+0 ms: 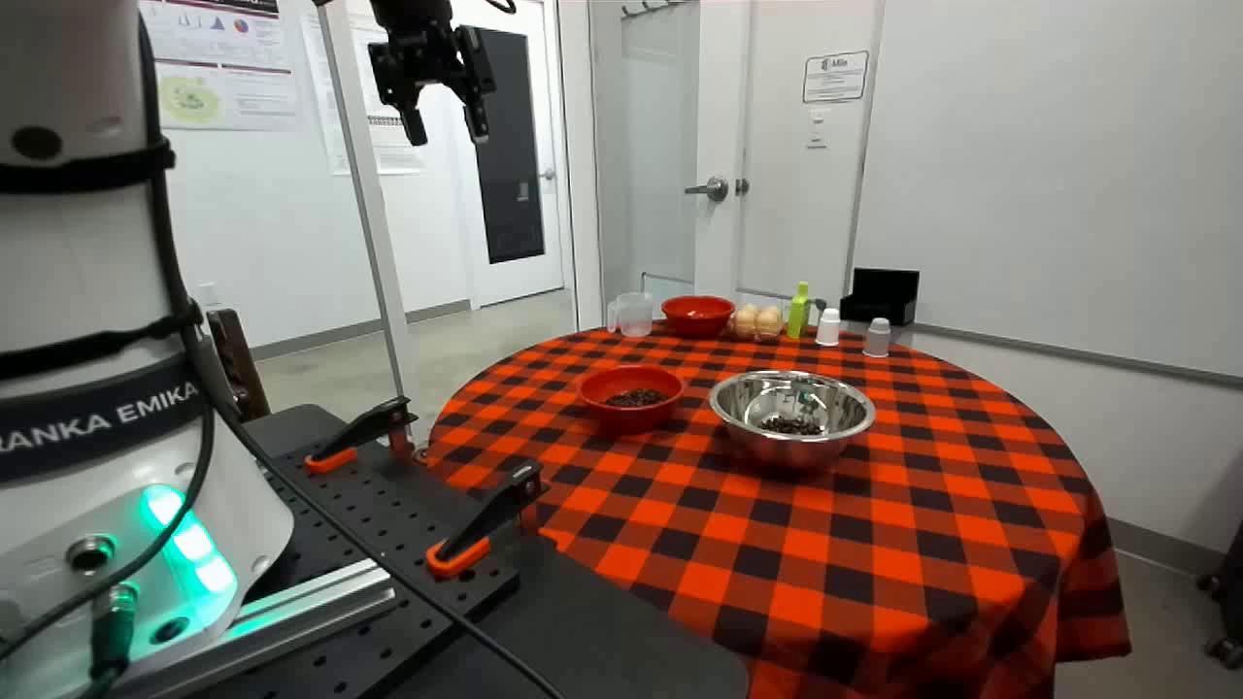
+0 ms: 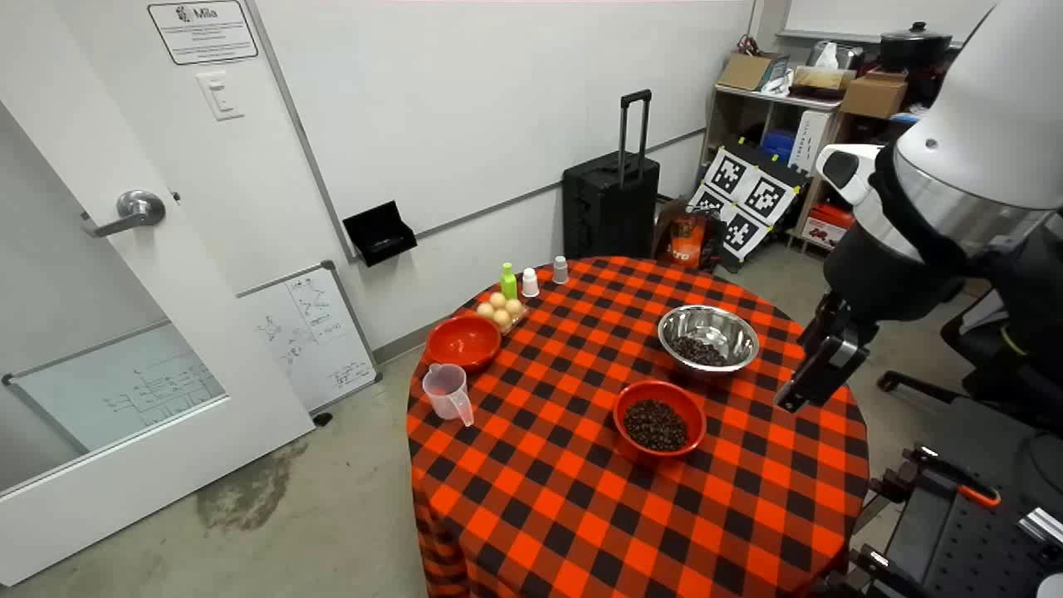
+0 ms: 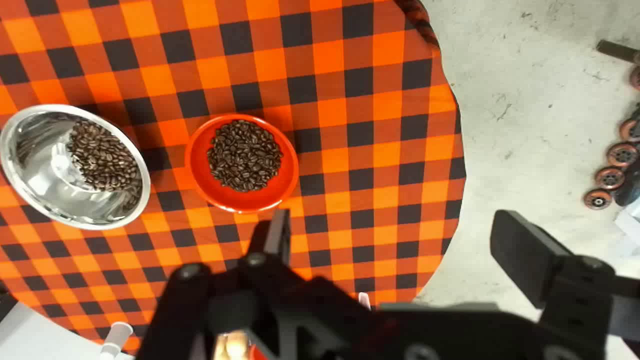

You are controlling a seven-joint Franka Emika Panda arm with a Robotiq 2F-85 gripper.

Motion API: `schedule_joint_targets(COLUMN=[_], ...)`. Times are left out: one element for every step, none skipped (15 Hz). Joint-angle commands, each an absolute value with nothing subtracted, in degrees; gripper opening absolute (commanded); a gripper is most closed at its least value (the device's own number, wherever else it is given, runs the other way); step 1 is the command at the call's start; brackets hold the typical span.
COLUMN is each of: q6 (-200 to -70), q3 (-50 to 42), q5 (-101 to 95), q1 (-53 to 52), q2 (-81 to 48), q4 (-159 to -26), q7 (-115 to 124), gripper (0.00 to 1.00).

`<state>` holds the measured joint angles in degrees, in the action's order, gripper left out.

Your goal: Pour some of the things in the red bowl into the metal bowl

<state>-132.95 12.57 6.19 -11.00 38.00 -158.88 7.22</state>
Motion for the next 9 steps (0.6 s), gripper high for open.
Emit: schedule_joint_targets(q6=[-132.79,-132.79,-132.45,-131.68,-131.14,-130.43,-129.98,-129.18,-134.25], q3=[12.12,12.12,11.63,11.41,10.08,9.18,8.49,7.01,6.92], q5=[5.80,5.80,5.37,4.47,4.84,5.10,5.41,5.19,4.75], q1=[-11.42,-11.42,-11.79,-11.50,-12.47,-13.41,-14.13,-14.74,-14.26], q2=[37.97,37.97,38.03,38.02,37.82,37.35,37.14,37.09,26.16], q4=[-158.78,-158.78,-158.78,-158.72,-158.61,-158.59,-158.62,-158.44,-153.51], q7=[7.51,7.51,5.79,4.84,2.10,-0.55,-2.82,-6.55,-8.91], gripper=[1.00,1.00,1.00,1.00,1.00,1.00,1.00,1.00,1.00])
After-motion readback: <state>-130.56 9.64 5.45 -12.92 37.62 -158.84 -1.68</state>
